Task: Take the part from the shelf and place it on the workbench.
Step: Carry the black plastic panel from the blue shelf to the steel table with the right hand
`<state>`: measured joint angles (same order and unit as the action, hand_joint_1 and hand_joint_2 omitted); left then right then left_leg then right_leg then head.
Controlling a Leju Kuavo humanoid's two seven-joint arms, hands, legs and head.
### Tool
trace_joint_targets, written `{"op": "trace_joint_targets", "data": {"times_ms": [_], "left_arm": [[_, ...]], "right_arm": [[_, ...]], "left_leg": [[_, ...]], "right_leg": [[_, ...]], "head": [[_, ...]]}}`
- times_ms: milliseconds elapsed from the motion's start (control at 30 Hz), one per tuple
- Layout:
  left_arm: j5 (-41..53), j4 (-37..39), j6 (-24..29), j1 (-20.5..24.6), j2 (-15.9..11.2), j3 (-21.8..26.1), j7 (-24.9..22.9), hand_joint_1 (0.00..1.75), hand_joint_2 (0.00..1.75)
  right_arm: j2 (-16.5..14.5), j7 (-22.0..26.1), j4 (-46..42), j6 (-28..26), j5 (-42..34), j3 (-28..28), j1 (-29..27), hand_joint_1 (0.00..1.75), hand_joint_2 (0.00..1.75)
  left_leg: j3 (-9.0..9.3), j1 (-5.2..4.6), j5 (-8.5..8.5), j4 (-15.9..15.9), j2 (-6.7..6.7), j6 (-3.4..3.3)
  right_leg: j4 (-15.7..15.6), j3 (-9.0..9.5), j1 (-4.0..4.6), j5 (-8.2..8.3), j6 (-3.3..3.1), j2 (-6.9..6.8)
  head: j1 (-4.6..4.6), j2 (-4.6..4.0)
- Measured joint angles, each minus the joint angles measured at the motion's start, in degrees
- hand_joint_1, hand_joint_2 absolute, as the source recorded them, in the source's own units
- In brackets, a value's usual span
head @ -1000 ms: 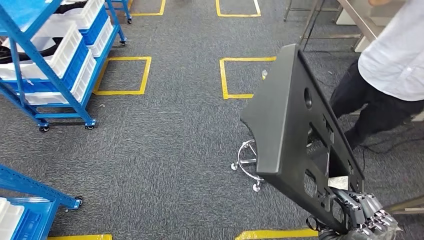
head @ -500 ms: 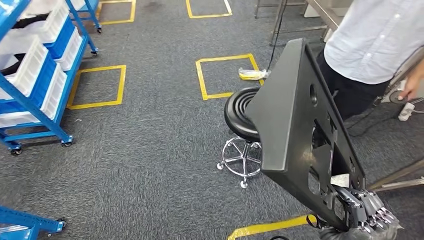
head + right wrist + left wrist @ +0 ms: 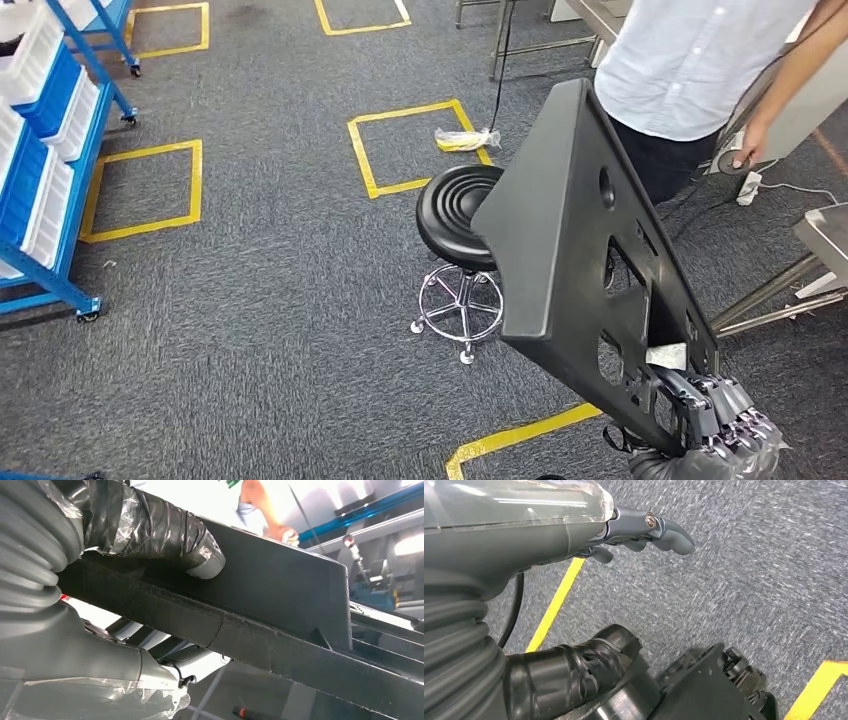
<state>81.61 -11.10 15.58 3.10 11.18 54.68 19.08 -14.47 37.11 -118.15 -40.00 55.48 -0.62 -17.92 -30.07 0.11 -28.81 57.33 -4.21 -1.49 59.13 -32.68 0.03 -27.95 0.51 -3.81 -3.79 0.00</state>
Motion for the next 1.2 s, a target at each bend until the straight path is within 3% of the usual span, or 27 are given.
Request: {"op": "trace_joint_targets", "data": {"times_ms": [33, 100, 167, 233, 300, 333, 367, 400, 433, 500, 567, 633, 667, 733, 800, 867, 900, 967, 1033, 1067, 1133, 1200], "left_arm": [[0.0, 0.0, 0.0, 0.0, 0.0, 0.0, 0.0, 0.0, 1.75], [0.0, 0.0, -0.1, 0.1, 0.0, 0.0, 0.0, 0.0, 1.75], [0.0, 0.0, -0.2, 0.2, -0.1, 0.0, 0.0, 0.0, 1.75], [0.0, 0.0, -0.2, 0.1, -0.1, 0.1, 0.0, 0.0, 1.75], [0.0, 0.0, -0.2, 0.0, -0.1, 0.1, 0.1, 0.0, 1.75], [0.0, 0.0, -0.2, 0.0, -0.1, 0.2, 0.2, 0.0, 1.75], [0.0, 0.0, -0.2, 0.1, -0.1, 0.2, 0.2, 0.0, 1.75], [0.0, 0.0, -0.2, 0.1, -0.1, 0.2, 0.2, 0.0, 1.75], [0.0, 0.0, -0.2, 0.2, -0.2, 0.2, 0.2, 0.0, 1.75], [0.0, 0.0, -0.2, 0.0, -0.2, 0.3, 0.1, 0.0, 1.75], [0.0, 0.0, -0.1, -0.2, -0.3, 0.3, -0.1, 0.0, 1.75], [0.0, 0.0, 0.0, -0.2, -0.4, 0.4, -0.1, 0.0, 1.75], [0.0, 0.0, 0.0, -0.1, -0.4, 0.4, -0.1, 0.0, 1.75], [0.0, 0.0, 0.0, -0.1, -0.4, 0.4, 0.0, 0.0, 1.75], [0.0, 0.0, 0.0, -0.2, -0.4, 0.4, 0.0, 0.0, 1.75], [0.0, 0.0, -0.1, -0.4, -0.5, 0.4, 0.0, 0.0, 1.75], [0.0, 0.0, -0.1, -0.4, -0.5, 0.4, 0.0, 0.0, 1.75], [0.0, 0.0, -0.1, -0.3, -0.5, 0.4, 0.0, 0.0, 1.75], [0.0, 0.0, -0.1, -0.2, -0.5, 0.4, 0.0, 0.0, 1.75], [0.0, 0.0, -0.1, -0.2, -0.5, 0.4, 0.0, 0.0, 1.75], [0.0, 0.0, -0.1, 0.0, -0.5, 0.4, 0.1, 0.0, 1.75], [0.0, 0.0, -0.2, 0.1, -0.5, 0.4, 0.2, 0.0, 1.75]], "right_arm": [[0.0, 0.0, 0.0, 0.0, 0.0, 0.0, 0.0, 1.75, 1.75], [-0.1, 0.0, 0.0, 0.0, 0.0, 0.0, 0.0, 1.75, 1.75], [-0.2, 0.0, -0.1, 0.0, 0.0, 0.0, 0.0, 1.75, 1.75], [-0.3, 0.0, -0.1, 0.0, 0.0, 0.0, 0.1, 1.75, 1.75], [-0.4, 0.0, -0.1, 0.0, -0.1, 0.0, 0.1, 1.75, 1.75], [-0.4, 0.0, -0.1, 0.0, -0.2, 0.0, 0.0, 1.75, 1.75], [-0.4, 0.0, -0.1, 0.0, -0.2, -0.1, 0.0, 1.75, 1.75], [-0.4, 0.0, -0.1, 0.0, -0.2, -0.2, 0.0, 1.75, 1.75], [-0.4, 0.0, -0.1, 0.0, -0.2, -0.2, 0.0, 1.75, 1.75], [-0.4, 0.0, -0.1, 0.0, -0.3, -0.3, 0.0, 1.75, 1.75], [-0.4, 0.0, -0.2, 0.0, -0.4, -0.5, 0.0, 1.75, 1.75], [-0.4, 0.0, -0.3, 0.0, -0.4, -0.5, -0.2, 1.75, 1.75], [-0.4, 0.0, -0.4, 0.0, -0.4, -0.6, -0.3, 1.75, 1.75], [-0.4, 0.0, -0.6, 0.0, -0.4, -0.6, -0.2, 1.75, 1.75], [-0.4, 0.0, -0.8, 0.0, -0.4, -0.7, -0.2, 1.75, 1.75], [-0.4, 0.0, -0.8, 0.0, -0.4, -0.9, -0.2, 1.75, 1.75], [-0.4, 0.0, -0.8, 0.0, -0.4, -0.9, -0.3, 1.75, 1.75], [-0.4, 0.0, -1.0, 0.0, -0.4, -1.0, -0.3, 1.75, 1.75], [-0.4, 0.0, -1.4, 0.0, -0.6, -1.1, -0.2, 1.75, 1.75], [-0.4, 0.0, -1.7, 0.0, -0.6, -1.1, -0.2, 1.75, 1.75], [-0.4, 0.0, -2.3, 0.0, -0.7, -1.3, -0.2, 1.75, 1.75], [-0.4, 0.0, -2.9, 0.0, -0.9, -1.5, -0.3, 1.75, 1.75]], "left_leg": [[0.11, -0.09, -0.13, 0.0, -0.43, 0.26], [0.38, -0.13, -0.31, -0.1, -1.33, 0.7], [0.3, 0.01, -1.09, 0.7, -0.56, 1.21], [-1.63, 0.22, -3.87, 5.2, 1.98, 1.65], [-5.31, 0.28, -7.42, 12.9, 3.49, 1.89], [-6.76, 0.31, -8.18, 15.8, 3.63, 1.98], [-7.3, 0.34, -7.72, 16.6, 3.66, 2.02], [-6.77, 0.41, -6.14, 15.2, 3.72, 2.03], [-5.34, 0.52, -3.81, 11.8, 3.99, 2.02], [-2.22, 0.84, -0.65, 4.6, 6.23, 1.92], [-1.17, 0.9, -0.2, 1.7, 8.08, 1.61], [-1.21, 0.78, -0.02, 1.3, 7.54, 1.01], [-1.11, 0.8, 0.15, 1.1, 7.05, 0.64], [-0.93, 0.9, 0.43, 0.5, 5.83, -0.12], [-0.91, 0.76, 0.37, 0.5, 4.42, -0.51], [-0.87, 0.65, 0.23, 0.5, 2.99, -0.63], [-0.78, 0.62, 0.14, 0.5, 2.35, -0.63], [-0.41, 0.59, -0.09, 0.5, 1.35, -0.46], [-0.09, 0.34, -0.41, 0.6, 0.59, -0.01], [0.01, 0.23, -0.53, 0.6, 0.24, 0.24], [0.33, 0.11, -0.67, 0.4, -0.58, 0.78], [0.3, 0.23, -1.59, 1.3, 0.22, 1.37]], "right_leg": [[-0.7, 0.2, 0.28, -0.1, -0.24, -0.34], [-0.8, 0.03, 0.33, 0.0, -0.59, 0.73], [-1.2, 0.26, -0.06, 0.27, -1.12, 1.62], [-1.5, 0.46, -0.39, 0.49, -1.68, 2.56], [-1.5, 0.45, -0.36, 0.48, -1.95, 3.73], [-1.4, 0.48, -0.34, 0.44, -1.99, 4.38], [-1.3, 0.53, -0.34, 0.4, -1.98, 5.08], [-1.2, 0.61, -0.37, 0.33, -1.93, 5.81], [-1.0, 0.69, -0.42, 0.21, -1.81, 6.53], [-0.4, 0.42, -0.47, -0.11, -1.37, 7.89], [0.0, -0.28, -0.59, -0.09, -0.66, 8.96], [0.0, -0.71, -0.76, 0.11, 0.04, 9.63], [0.3, -0.82, -0.77, -0.08, 0.3, 9.2], [3.7, -2.36, -0.69, -2.26, 0.8, 6.75], [11.1, -5.98, -0.7, -5.86, 1.2, 4.69], [16.0, -8.47, -0.83, -7.0, 1.4, 4.35], [15.3, -8.11, -0.84, -5.92, 1.38, 4.21], [7.9, -4.36, -0.7, -2.08, 1.01, 3.0], [1.2, -0.96, -0.13, 0.08, 0.34, 1.19], [-0.1, -0.36, 0.14, 0.23, 0.04, 0.67], [-0.4, -0.44, 0.27, 0.22, -0.46, 1.52], [-1.0, -0.15, -0.1, 0.54, -1.08, 2.49]], "head": [[0.01, 0.0], [0.03, 0.0], [0.03, 0.0], [0.06, 0.0], [0.09, 0.0], [0.08, 0.0], [0.08, 0.0], [0.08, 0.0], [0.08, 0.0], [0.07, 0.0], [0.07, 0.0], [0.07, 0.0], [0.04, 0.0], [0.01, 0.0], [-0.01, 0.0], [0.0, 0.0], [-0.01, 0.0], [-0.02, 0.0], [-0.01, 0.0], [-0.01, 0.0], [0.02, 0.0], [0.05, 0.0]]}}
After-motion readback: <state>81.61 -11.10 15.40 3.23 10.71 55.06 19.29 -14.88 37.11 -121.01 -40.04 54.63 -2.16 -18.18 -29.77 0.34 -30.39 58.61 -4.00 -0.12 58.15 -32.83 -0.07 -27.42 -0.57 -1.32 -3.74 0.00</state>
